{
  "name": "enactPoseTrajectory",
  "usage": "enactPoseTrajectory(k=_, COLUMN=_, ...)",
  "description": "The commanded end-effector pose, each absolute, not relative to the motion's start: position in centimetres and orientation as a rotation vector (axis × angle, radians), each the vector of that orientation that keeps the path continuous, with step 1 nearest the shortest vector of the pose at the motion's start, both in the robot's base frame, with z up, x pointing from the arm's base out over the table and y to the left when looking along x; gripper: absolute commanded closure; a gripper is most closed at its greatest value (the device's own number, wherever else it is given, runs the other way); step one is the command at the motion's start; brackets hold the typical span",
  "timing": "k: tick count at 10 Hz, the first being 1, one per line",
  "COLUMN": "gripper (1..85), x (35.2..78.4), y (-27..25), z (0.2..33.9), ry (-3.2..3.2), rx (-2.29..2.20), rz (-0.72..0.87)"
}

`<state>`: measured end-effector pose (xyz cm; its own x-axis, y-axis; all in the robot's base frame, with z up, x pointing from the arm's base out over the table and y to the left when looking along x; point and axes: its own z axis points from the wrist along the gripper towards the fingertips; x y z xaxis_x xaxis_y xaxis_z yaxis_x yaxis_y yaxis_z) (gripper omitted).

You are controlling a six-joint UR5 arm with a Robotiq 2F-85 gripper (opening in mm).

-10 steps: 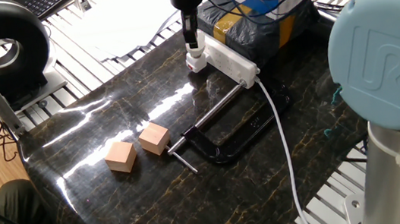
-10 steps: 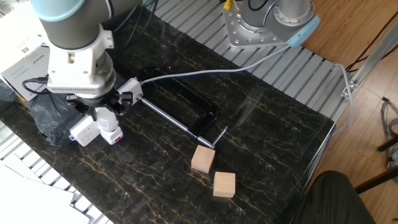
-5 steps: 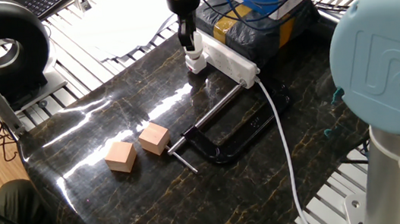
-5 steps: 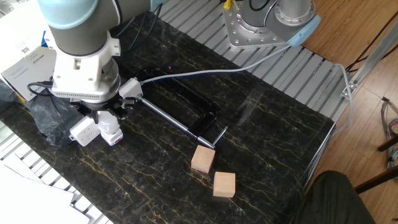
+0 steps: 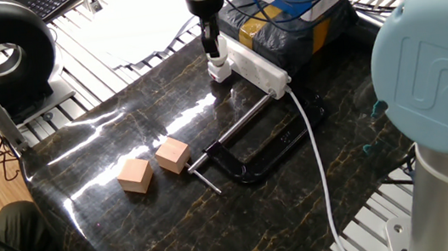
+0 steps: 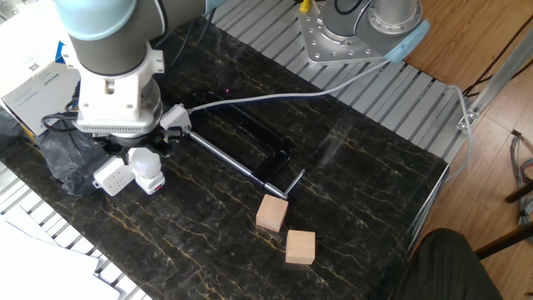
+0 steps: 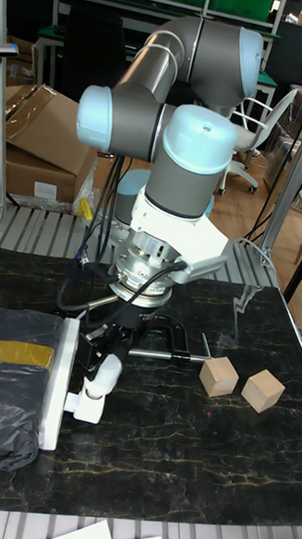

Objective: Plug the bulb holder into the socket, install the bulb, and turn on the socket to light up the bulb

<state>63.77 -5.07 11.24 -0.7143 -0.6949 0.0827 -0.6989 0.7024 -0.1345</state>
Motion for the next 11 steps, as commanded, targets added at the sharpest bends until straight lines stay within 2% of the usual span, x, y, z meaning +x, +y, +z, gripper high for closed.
enactPoseTrajectory(k=1, gripper=24.3, x=64.1, y=-5.4, z=11.5, ry=-2.851, rx=1.246, rz=0.259)
enactPoseTrajectory(k=3, gripper=21.7, x=64.2, y=-4.7, z=11.7, ry=-2.849, rx=1.284, rz=0.221)
enactPoseTrajectory(k=5, gripper=13.7, x=63.4, y=-2.5, z=12.0, ry=-2.804, rx=1.401, rz=0.125)
enactPoseTrajectory(k=6, gripper=12.3, x=62.7, y=-2.2, z=12.2, ry=-2.747, rx=1.473, rz=0.106)
enactPoseTrajectory(k=9, gripper=12.3, x=63.2, y=-2.4, z=12.8, ry=-2.607, rx=1.709, rz=0.133)
enactPoseTrajectory(k=11, gripper=12.0, x=63.0, y=-1.0, z=12.8, ry=-2.552, rx=1.826, rz=0.063)
